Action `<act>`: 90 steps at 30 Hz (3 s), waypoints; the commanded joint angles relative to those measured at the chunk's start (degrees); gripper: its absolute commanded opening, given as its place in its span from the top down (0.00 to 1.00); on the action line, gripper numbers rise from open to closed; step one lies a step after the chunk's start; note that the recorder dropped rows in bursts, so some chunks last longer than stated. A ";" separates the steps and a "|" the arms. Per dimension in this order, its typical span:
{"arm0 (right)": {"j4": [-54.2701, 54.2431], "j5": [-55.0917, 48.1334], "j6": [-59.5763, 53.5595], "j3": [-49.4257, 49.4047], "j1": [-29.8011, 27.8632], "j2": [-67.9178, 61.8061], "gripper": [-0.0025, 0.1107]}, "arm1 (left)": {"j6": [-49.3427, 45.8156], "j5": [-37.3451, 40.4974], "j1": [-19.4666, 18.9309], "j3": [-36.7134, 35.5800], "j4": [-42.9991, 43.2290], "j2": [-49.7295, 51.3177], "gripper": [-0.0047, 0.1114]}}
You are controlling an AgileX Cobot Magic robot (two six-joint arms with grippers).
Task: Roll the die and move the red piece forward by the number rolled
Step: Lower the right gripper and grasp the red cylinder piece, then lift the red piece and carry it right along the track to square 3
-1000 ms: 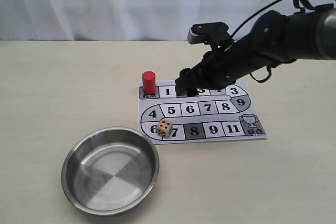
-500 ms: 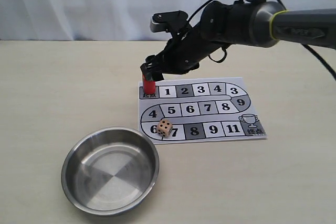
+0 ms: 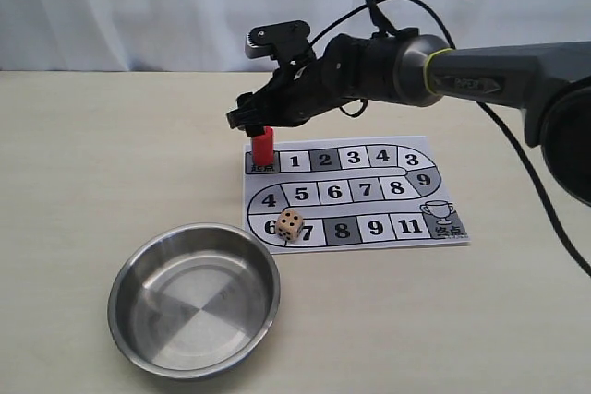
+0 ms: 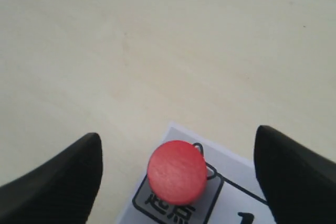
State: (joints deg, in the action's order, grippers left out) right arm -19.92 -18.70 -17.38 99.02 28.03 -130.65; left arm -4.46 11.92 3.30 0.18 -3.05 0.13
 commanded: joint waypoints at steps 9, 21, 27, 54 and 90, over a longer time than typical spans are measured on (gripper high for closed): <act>0.26 3.85 -1.30 0.25 0.79 -2.91 0.33 | -0.02 -0.59 0.09 -0.18 -0.10 -0.13 0.96; 0.26 7.02 -0.50 0.25 0.79 -5.44 0.33 | -0.02 -0.59 0.09 -0.18 -0.10 -0.13 0.96; 0.26 7.02 -0.37 0.25 0.79 -5.58 0.36 | -0.02 -0.59 0.09 -0.18 -0.10 -0.13 0.96; -0.37 2.14 0.62 0.25 0.67 0.35 0.94 | -0.02 -0.59 0.09 -0.18 -0.10 -0.13 0.96; -0.14 8.02 0.29 -9.94 -3.19 -0.72 0.94 | -0.02 -0.59 0.09 -0.18 -0.10 -0.13 0.96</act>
State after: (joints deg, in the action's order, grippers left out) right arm -20.06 -10.29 -17.12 89.45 24.77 -131.12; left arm -4.46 11.92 3.30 0.18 -3.05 0.13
